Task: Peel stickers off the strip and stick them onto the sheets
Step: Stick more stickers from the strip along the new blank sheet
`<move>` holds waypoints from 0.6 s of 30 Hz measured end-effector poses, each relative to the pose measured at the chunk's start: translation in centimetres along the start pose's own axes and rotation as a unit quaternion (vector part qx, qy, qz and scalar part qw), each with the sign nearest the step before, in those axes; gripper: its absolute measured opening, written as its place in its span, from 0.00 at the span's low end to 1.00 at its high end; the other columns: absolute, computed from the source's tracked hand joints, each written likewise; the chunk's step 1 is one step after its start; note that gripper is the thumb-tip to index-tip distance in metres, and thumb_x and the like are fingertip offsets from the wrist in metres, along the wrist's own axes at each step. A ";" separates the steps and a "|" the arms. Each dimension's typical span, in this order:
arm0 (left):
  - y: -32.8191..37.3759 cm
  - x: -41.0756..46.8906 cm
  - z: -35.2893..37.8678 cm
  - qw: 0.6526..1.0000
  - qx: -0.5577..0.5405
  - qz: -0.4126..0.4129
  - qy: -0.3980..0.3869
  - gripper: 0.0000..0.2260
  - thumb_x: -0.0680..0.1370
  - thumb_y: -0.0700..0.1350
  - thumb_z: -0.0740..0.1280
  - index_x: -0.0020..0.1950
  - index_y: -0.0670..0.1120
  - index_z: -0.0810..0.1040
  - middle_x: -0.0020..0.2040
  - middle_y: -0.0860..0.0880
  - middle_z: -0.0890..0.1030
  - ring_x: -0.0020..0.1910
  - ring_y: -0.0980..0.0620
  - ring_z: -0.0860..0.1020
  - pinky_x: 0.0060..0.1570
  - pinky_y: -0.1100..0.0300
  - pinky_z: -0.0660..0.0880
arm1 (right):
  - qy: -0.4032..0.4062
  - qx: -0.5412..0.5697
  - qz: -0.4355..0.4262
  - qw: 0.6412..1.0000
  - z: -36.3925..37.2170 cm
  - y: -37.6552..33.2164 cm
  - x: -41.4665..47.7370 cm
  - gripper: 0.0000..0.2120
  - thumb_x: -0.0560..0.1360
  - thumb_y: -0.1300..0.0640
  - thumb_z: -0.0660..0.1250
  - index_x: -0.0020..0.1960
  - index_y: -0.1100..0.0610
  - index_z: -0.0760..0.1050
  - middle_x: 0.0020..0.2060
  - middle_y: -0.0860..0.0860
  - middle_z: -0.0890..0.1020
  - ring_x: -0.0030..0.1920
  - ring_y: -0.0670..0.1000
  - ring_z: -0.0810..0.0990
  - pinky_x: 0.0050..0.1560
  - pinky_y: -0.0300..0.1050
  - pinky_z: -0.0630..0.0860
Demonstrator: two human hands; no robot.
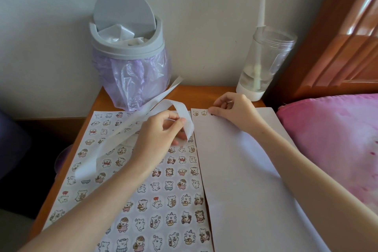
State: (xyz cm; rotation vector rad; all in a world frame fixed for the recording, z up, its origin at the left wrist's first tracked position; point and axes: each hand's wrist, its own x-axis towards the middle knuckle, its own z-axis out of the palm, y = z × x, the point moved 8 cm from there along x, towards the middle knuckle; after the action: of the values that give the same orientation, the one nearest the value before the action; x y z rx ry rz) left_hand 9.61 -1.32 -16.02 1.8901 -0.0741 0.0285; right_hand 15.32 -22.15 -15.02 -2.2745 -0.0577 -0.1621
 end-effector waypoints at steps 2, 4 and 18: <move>0.0 0.0 0.0 1.000 0.003 0.002 -0.001 0.07 0.77 0.46 0.66 0.51 0.46 0.80 0.37 0.50 0.85 0.31 0.57 0.81 0.35 0.59 0.81 | 0.003 -0.027 -0.006 1.000 0.1 -0.3 0.0 0.08 0.69 0.55 0.75 0.43 0.57 0.78 0.32 0.47 0.74 0.30 0.43 0.69 0.30 0.27 0.66; 0.1 -0.1 0.0 1.000 0.004 0.003 0.000 0.06 0.77 0.46 0.66 0.51 0.46 0.80 0.37 0.50 0.85 0.30 0.57 0.81 0.34 0.61 0.80 | 0.008 -0.051 -0.012 0.999 0.0 -0.4 0.1 0.06 0.71 0.57 0.73 0.44 0.57 0.78 0.34 0.48 0.76 0.30 0.42 0.69 0.31 0.26 0.66; 1.0 -0.3 -0.4 0.999 -0.041 -0.004 -0.003 0.03 0.77 0.44 0.66 0.45 0.49 0.79 0.34 0.52 0.84 0.30 0.56 0.82 0.31 0.64 0.79 | -0.015 -0.045 -0.028 0.998 0.2 -0.8 -0.5 0.03 0.73 0.59 0.71 0.42 0.55 0.77 0.35 0.47 0.76 0.32 0.43 0.70 0.33 0.25 0.67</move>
State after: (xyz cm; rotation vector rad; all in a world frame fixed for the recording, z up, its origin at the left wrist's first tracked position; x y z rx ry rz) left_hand 9.21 -1.21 -14.97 1.8089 -0.0704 0.0136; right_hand 14.78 -21.48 -14.67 -2.3666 -0.1330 -0.1621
